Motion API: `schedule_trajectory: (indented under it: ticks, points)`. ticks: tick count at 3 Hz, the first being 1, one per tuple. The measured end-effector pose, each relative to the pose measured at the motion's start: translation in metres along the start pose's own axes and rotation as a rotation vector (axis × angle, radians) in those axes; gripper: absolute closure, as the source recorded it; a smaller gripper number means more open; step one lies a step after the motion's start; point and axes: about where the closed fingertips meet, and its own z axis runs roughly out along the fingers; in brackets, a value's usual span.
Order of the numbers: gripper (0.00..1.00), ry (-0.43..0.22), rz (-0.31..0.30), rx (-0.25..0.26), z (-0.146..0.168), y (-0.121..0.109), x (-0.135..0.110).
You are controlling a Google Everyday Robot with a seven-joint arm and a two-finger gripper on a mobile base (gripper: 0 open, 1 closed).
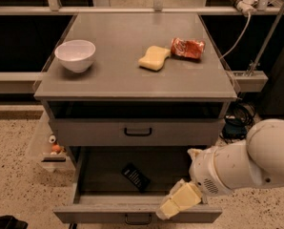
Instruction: Pick rxbar chocolate from middle drawer and place on counter
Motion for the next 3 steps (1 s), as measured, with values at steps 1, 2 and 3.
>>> schedule_trajectory:
  ticks: [1,2,3]
  points:
    - [0.00,-0.011,0.073,0.005,0.006,-0.002,0.006]
    - [0.00,0.001,0.205,0.018,0.058,-0.011,0.052]
    - [0.00,0.004,0.274,0.067,0.101,-0.027,0.082]
